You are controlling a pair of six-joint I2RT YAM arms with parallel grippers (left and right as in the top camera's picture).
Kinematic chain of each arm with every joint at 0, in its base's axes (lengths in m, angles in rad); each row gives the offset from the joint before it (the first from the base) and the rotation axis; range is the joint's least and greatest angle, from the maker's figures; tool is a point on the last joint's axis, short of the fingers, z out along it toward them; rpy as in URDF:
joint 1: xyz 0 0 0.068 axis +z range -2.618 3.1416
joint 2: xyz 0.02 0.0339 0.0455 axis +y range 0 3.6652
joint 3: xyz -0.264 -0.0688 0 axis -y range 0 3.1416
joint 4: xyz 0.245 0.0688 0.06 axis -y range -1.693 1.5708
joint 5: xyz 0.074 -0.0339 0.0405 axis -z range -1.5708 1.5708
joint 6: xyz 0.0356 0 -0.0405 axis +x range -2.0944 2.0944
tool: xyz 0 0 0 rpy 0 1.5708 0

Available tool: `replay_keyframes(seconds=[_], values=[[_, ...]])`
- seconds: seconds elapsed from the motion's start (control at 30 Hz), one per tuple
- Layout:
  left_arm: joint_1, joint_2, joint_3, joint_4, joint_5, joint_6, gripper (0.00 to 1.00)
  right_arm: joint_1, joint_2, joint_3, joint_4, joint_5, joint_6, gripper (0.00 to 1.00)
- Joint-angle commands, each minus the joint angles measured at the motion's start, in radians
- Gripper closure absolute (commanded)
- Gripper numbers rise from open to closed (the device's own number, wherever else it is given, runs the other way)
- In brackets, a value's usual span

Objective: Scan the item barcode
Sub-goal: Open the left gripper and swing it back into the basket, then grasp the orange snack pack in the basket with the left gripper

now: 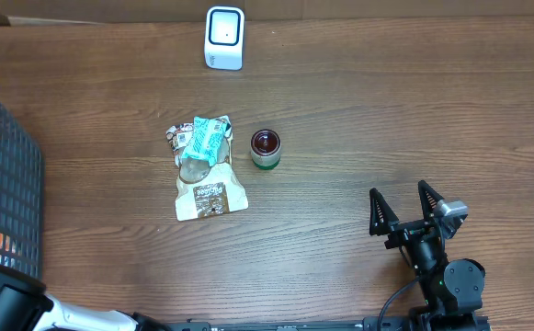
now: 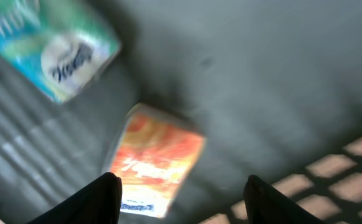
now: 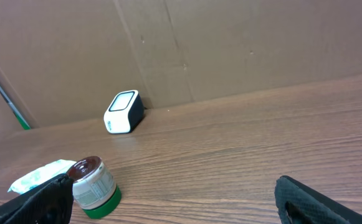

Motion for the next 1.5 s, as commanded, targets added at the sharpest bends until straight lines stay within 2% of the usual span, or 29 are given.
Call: replay_keyframes(seconds=[0.0,0.37,0.47,0.57,0.63,0.73,0.83,1.07,1.27,1.47], values=[[-0.002,0.061,-0.006,-0.039,-0.114,0.022,0.36,0.006,-0.012,-0.011,0.004,0.012,-0.004,0.0],[-0.034,0.13,-0.006,-0.039,-0.14,0.014,0.34,0.006,-0.012,-0.011,0.004,0.012,-0.004,0.0],[-0.05,0.131,-0.009,-0.029,-0.143,0.014,0.3,0.006,-0.012,-0.011,0.004,0.012,-0.004,0.0],[-0.066,0.131,-0.017,-0.016,-0.143,0.015,0.15,0.006,-0.012,-0.011,0.004,0.012,-0.004,0.0],[-0.075,0.131,-0.027,-0.007,-0.143,0.021,0.16,0.006,-0.012,-0.011,0.004,0.012,-0.004,0.0],[-0.08,0.131,-0.048,0.008,-0.147,0.026,0.21,0.006,-0.012,-0.011,0.004,0.012,-0.004,0.0],[-0.08,0.131,-0.06,0.013,-0.147,0.026,0.34,0.006,-0.012,-0.011,0.004,0.012,-0.004,0.0],[-0.08,0.131,-0.06,0.009,-0.147,0.026,0.8,0.006,-0.012,-0.011,0.004,0.012,-0.004,0.0],[-0.08,0.128,-0.043,-0.003,-0.144,0.023,0.95,0.006,-0.012,-0.011,0.004,0.012,-0.004,0.0],[-0.08,0.096,0.085,-0.077,-0.105,0.013,0.95,0.006,-0.012,-0.011,0.004,0.012,-0.004,0.0]])
